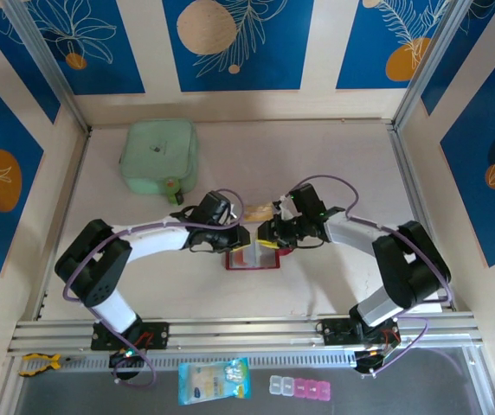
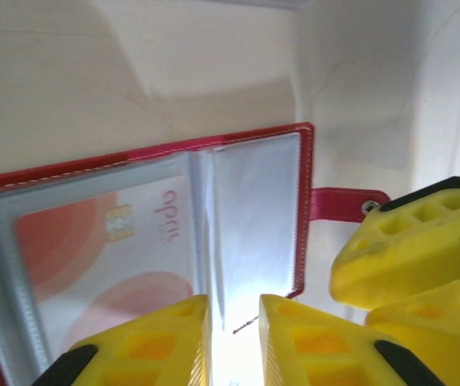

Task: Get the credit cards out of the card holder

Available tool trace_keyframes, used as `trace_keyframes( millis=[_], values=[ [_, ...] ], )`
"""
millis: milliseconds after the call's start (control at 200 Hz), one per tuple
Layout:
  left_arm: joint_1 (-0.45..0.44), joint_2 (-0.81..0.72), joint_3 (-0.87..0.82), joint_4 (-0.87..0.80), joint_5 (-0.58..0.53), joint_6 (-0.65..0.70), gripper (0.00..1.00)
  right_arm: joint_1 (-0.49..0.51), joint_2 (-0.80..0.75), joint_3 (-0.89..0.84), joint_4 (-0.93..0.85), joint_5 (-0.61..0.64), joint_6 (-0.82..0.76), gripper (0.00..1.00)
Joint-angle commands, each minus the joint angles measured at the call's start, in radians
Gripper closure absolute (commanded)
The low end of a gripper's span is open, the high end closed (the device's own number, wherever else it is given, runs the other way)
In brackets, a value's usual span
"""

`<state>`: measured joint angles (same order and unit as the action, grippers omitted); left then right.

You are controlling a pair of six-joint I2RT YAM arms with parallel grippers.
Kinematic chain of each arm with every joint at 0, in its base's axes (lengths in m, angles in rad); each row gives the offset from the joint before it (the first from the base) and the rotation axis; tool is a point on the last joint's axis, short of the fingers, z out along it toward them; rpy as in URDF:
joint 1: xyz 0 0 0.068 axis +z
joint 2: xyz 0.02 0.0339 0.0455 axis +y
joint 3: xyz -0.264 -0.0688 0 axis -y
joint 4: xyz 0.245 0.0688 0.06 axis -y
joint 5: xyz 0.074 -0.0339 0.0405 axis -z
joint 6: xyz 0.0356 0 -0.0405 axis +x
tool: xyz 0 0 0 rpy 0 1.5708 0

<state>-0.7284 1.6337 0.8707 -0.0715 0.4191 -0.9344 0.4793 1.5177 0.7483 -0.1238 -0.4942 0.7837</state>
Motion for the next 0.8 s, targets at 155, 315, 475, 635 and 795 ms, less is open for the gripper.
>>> trace_keyframes(
  millis=[155, 315, 475, 635, 795],
  values=[
    [-0.038, 0.043, 0.104, -0.045, 0.032, 0.010, 0.72, -0.071, -0.124, -0.036, -0.135, 0.017, -0.059, 0.69],
    [-0.064, 0.094, 0.161, -0.046, 0.038, 0.006, 0.68, -0.107, -0.182, -0.052, -0.184, 0.027, -0.080, 0.68],
    [-0.081, 0.147, 0.208, -0.045, 0.041, 0.006, 0.65, -0.122, -0.219, -0.060, -0.221, 0.039, -0.089, 0.68],
    [-0.086, 0.170, 0.228, -0.037, 0.033, 0.006, 0.61, -0.121, -0.223, -0.077, -0.232, 0.046, -0.090, 0.67],
    [-0.086, 0.178, 0.235, -0.060, 0.026, 0.026, 0.60, -0.120, -0.225, -0.084, -0.234, 0.058, -0.092, 0.67]
  ],
)
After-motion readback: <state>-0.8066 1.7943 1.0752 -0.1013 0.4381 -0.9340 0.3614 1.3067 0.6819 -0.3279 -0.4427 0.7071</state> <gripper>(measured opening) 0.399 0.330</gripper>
